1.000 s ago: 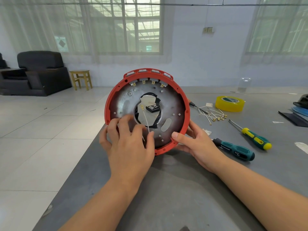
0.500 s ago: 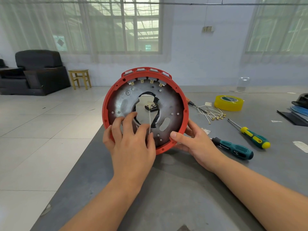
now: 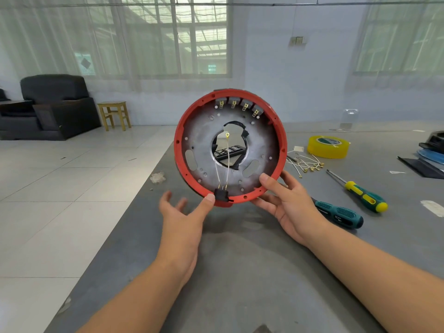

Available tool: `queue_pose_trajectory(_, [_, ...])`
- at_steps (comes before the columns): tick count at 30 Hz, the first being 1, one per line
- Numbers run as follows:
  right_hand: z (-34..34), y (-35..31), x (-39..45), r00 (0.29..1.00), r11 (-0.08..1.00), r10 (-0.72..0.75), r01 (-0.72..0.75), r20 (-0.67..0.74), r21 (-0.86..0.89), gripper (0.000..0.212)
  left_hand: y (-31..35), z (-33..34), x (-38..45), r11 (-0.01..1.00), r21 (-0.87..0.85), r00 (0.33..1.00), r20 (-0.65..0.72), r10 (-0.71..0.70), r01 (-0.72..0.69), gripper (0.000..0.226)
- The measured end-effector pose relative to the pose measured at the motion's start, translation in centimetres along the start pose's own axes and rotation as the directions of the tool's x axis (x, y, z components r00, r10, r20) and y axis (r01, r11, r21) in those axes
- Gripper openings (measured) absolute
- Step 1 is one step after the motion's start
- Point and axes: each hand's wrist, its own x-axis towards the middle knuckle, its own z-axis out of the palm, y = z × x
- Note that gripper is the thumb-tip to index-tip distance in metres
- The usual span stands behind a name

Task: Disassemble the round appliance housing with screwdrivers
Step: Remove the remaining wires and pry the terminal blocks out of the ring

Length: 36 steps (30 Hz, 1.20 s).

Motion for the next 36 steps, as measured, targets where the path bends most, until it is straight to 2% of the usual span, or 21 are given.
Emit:
queue_pose_trajectory(2, [0.1,-0.1,-0.1,1.000,1.000,-0.003,0.003,0.009,0.006,0.059,-0.1,0.0,0.3,0.978,-0.163,0.987,0.116,-0.115,0.133,0.111])
queue_pose_trajectory(3, [0.1,-0.1,-0.2,1.000,1.000,-0.003,0.003,0.018,0.005,0.056,-0.2,0.0,0.4,0.969,-0.188,0.978,0.161,-0.133,0.163,0.104])
queue_pose_trajectory(5, [0.2,-0.1,-0.2,0.999,1.000,-0.001,0.001,0.032,-0.015,0.055,0.0,0.1,0.5,0.969,-0.162,0.962,0.231,-0.147,0.187,0.080])
queue_pose_trajectory(8, [0.2,-0.1,-0.2,0.999,0.999,0.007,-0.005,0.036,-0.048,0.056,0.0,-0.3,0.8,0.960,-0.174,0.952,0.256,-0.170,0.219,0.070])
queue_pose_trajectory(17, [0.5,0.1,-0.3,0.998,0.990,0.020,-0.012,0.059,-0.138,0.069,0.2,-1.2,1.7,0.894,-0.234,0.890,0.354,-0.288,0.382,0.080])
queue_pose_trajectory(22, [0.9,0.1,-0.5,0.998,0.978,0.006,0.007,0.061,-0.207,0.071,0.2,-1.5,2.1,0.874,-0.285,0.889,0.362,-0.282,0.394,0.093])
queue_pose_trajectory(31, [1.0,0.3,-0.5,0.996,0.964,-0.013,0.036,0.088,-0.262,0.067,0.5,-1.3,2.1,0.846,-0.337,0.885,0.364,-0.289,0.414,0.095])
queue_pose_trajectory(36, [1.0,0.7,-0.4,0.995,0.924,-0.046,0.075,0.086,-0.374,0.065,0.5,-1.1,1.9,0.850,-0.354,0.894,0.367,-0.258,0.391,0.095])
